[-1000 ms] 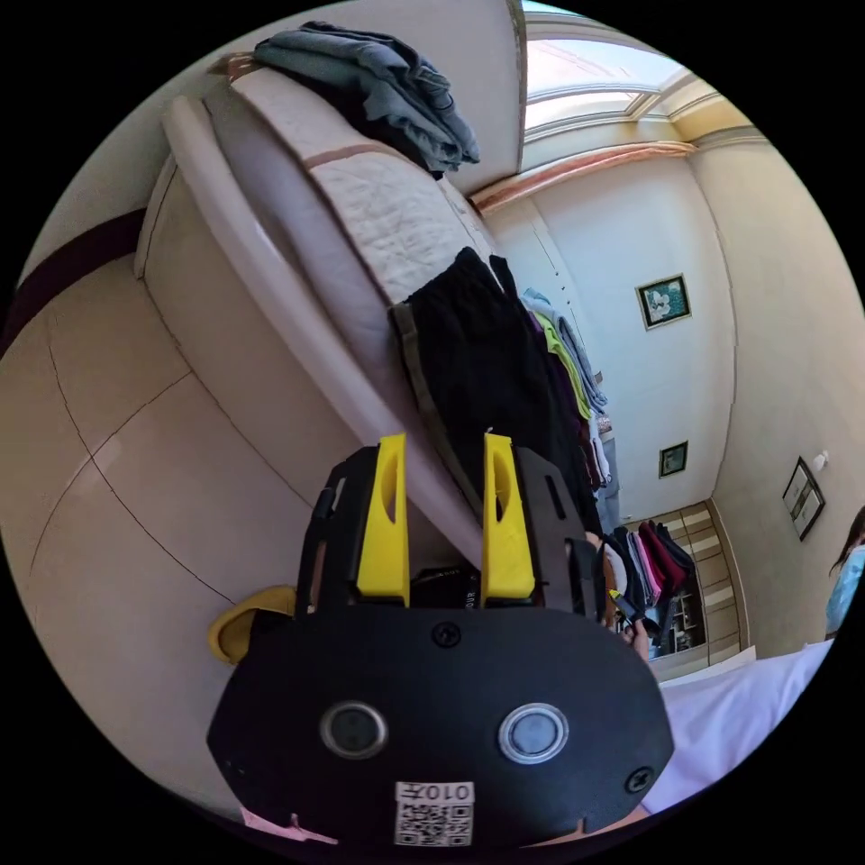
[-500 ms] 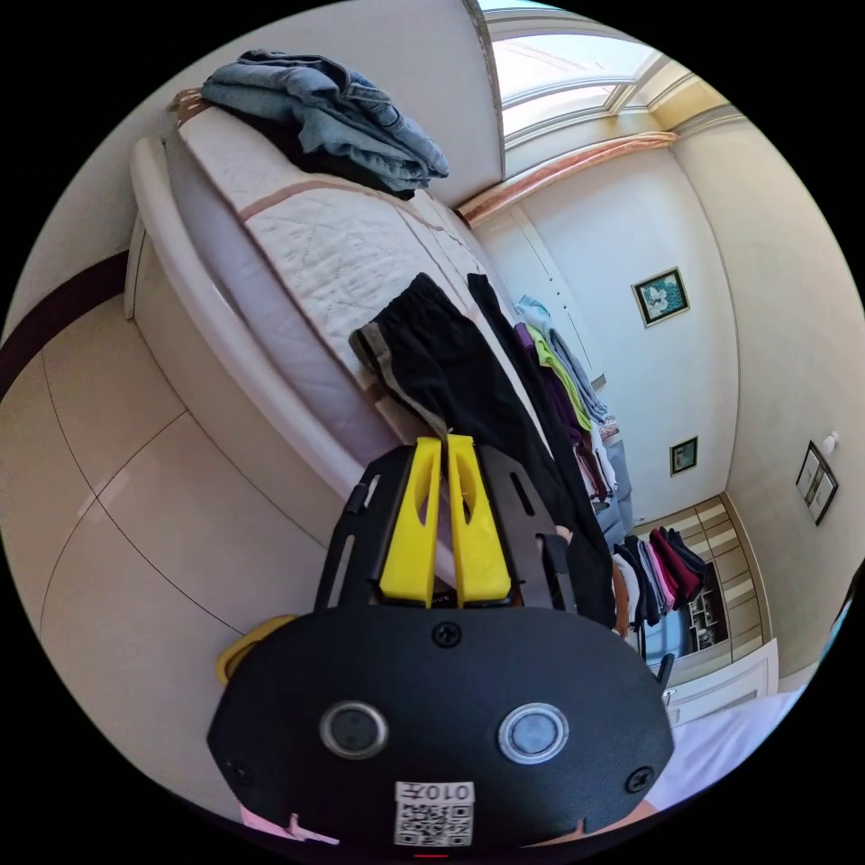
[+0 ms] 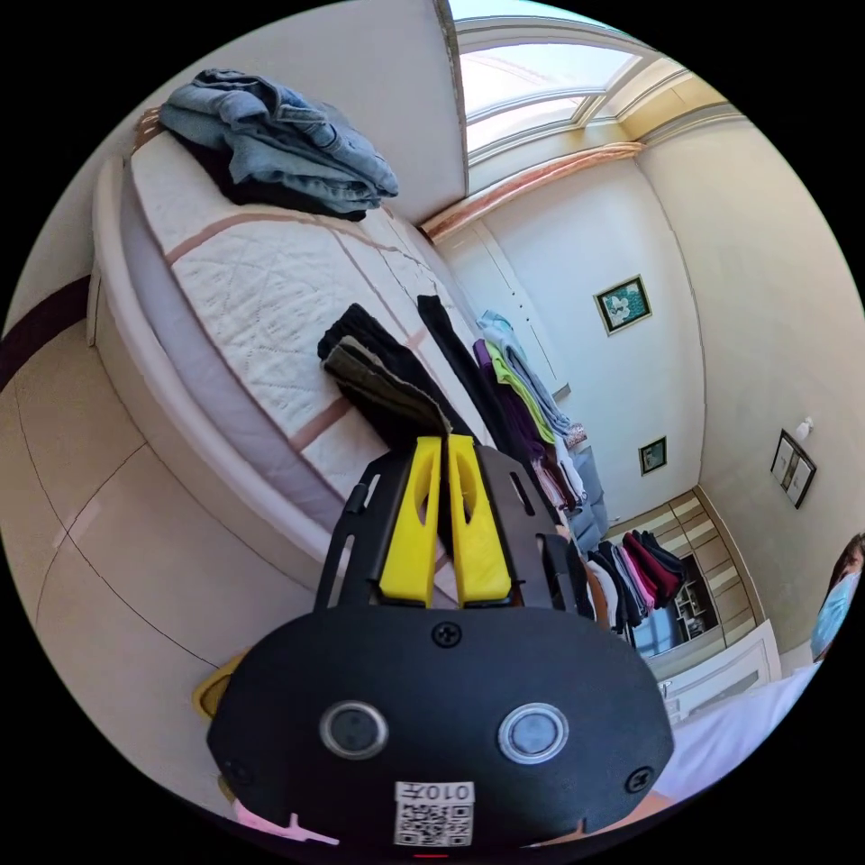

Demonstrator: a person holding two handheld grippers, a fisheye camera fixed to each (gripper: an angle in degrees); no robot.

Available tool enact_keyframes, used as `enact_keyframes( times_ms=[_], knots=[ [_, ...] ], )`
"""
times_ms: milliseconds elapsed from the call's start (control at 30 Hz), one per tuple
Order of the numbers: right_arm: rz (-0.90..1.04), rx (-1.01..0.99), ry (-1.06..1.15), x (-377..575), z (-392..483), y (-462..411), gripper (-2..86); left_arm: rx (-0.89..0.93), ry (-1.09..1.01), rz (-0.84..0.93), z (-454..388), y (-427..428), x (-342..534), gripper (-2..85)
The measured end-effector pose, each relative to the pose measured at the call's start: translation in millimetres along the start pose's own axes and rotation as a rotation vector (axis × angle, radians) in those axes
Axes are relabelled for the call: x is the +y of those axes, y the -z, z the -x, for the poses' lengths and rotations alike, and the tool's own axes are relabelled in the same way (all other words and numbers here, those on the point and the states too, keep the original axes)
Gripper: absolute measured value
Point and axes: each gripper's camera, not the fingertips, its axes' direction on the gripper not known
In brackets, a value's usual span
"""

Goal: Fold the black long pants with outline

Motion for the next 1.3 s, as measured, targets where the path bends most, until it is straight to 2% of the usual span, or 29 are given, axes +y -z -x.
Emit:
enact_keyframes(
  times_ms=[133,267,367,467,533,600,700,733,800,867,967,1067,1300],
  knots=[
    [-0.056,0.041,0.01,-4,6,11,3.7,0.032,-0.067,0.094,19,-22,11,0.2],
    [0.071,0.106,-0.002,-20,7,-22,4.2,0.015,-0.026,0.246,56,-64,37,1.4],
    [0.063,0.265,0.014,-25,28,-29,6.4,-0.012,0.007,0.273,75,-81,56,3.3],
    [-0.037,0.425,0.023,-30,56,-23,8.5,-0.186,0.009,0.197,78,-69,72,4.7],
    [-0.119,0.524,0.127,-35,91,-20,9.0,-0.348,-0.077,0.138,56,-62,72,5.4],
    [-0.192,0.607,0.344,-49,147,-31,9.7,-0.44,-0.202,0.123,20,-75,61,6.1],
    [-0.099,0.56,0.632,-89,210,-74,11.3,-0.38,-0.504,0.218,-61,-157,24,7.5],
    [-0.063,0.55,0.678,-99,221,-86,11.6,-0.372,-0.634,0.295,-97,-207,11,8.2],
    [0.097,0.551,0.826,-143,259,-140,12.3,-0.412,-0.822,0.392,-148,-290,-3,9.5],
    [0.159,0.587,0.924,-174,282,-178,12.6,-0.479,-1.035,0.461,-201,-401,-11,11.1],
    [0.29,0.6,1.018,-226,311,-234,13.3,-0.46,-1.136,0.545,-238,-526,-22,12.9],
    [0.342,0.681,1.068,-270,329,-277,13.4,-0.509,-1.164,0.633,-247,-628,-26,14.1],
    [0.495,0.531,1.06,-329,329,-335,14.9,-0.629,-1.253,0.796,-229,-757,-9,15.2]
  ],
)
